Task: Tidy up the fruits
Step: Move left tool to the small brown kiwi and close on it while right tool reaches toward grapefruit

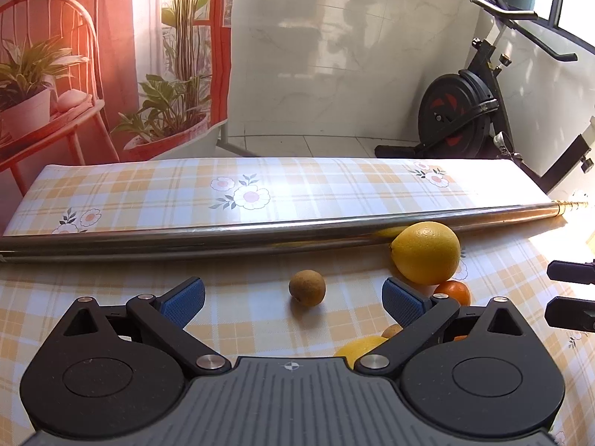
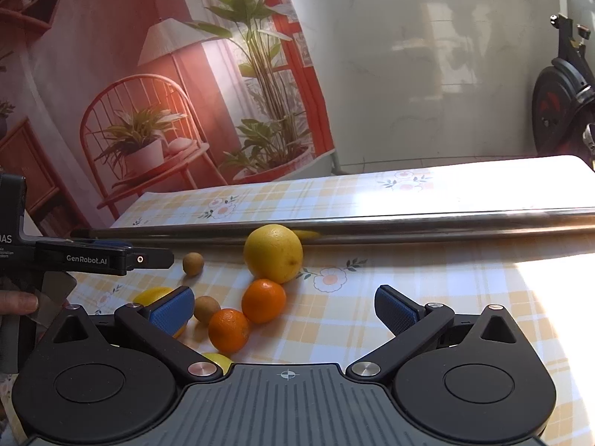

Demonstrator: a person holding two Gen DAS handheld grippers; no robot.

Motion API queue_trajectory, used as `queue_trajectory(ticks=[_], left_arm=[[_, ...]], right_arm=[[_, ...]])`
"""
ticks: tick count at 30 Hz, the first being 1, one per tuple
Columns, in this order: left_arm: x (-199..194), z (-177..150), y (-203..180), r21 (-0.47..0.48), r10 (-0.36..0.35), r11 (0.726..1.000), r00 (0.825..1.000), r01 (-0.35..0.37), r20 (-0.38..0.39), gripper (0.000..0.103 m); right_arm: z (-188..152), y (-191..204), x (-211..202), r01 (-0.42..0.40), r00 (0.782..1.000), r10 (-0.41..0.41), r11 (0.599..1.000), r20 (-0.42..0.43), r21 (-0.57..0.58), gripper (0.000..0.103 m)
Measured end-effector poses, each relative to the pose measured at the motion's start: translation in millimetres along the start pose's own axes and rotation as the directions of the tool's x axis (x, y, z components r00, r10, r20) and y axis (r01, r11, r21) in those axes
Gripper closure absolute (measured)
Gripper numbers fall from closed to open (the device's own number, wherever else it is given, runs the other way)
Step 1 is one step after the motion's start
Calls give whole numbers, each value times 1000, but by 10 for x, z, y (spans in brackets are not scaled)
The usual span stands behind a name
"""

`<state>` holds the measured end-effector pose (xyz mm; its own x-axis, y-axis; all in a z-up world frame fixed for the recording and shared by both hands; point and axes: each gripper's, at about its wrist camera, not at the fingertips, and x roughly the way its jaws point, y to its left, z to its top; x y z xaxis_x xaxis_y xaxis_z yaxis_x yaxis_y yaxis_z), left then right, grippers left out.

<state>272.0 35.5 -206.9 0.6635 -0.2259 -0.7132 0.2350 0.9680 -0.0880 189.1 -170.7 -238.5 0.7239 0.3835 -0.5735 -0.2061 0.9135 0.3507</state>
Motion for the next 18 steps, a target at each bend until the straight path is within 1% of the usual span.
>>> queue_trajectory(ticks=[2, 3, 4, 6, 8, 9, 10, 12, 14, 16, 18], left_arm=[[45, 8, 1, -2, -15, 1000, 1000, 15, 1, 3], [80, 22, 9, -10, -24, 1000, 1000, 24, -4, 6], [112, 31, 18, -18, -34, 999, 999, 34, -11, 12], [198, 46, 34, -32, -52, 998, 998, 51, -34, 18], [261, 46, 43, -39, -54, 998, 997, 52, -53, 24], [288, 46, 44, -37, -64, 997, 996, 62, -59, 28], [318, 50, 42, -35, -63, 997, 996, 61, -69, 31], [367, 49, 27, -29, -53, 998, 995, 51, -81, 32], [411, 49, 12, -19, -56, 998, 995, 54, -88, 37], [453, 56, 7, -17, -62, 998, 993, 60, -98, 46], [488, 57, 10, -20, -70, 997, 992, 68, -104, 48]], right_arm=[[-9, -18, 12, 2, 1000, -2, 1000, -2, 5, 0], [-15, -28, 20, 4, 1000, -4, 1000, -5, 6, 0], [-21, -36, 25, 5, 1000, -5, 1000, -7, 8, 0], [-29, -56, 42, 8, 1000, -7, 1000, -12, 14, 0], [-43, -77, 60, 11, 1000, -11, 1000, -17, 20, 0], [-48, -85, 67, 12, 1000, -12, 1000, -18, 21, 0], [-53, -92, 76, 14, 1000, -13, 1000, -20, 23, 0], [-60, -101, 97, 17, 1000, -16, 1000, -24, 25, 0], [-67, -112, 118, 19, 999, -18, 999, -29, 30, 0], [-74, -121, 135, 19, 999, -18, 999, -32, 33, 0], [-76, -127, 153, 20, 999, -19, 999, -36, 34, 0]])
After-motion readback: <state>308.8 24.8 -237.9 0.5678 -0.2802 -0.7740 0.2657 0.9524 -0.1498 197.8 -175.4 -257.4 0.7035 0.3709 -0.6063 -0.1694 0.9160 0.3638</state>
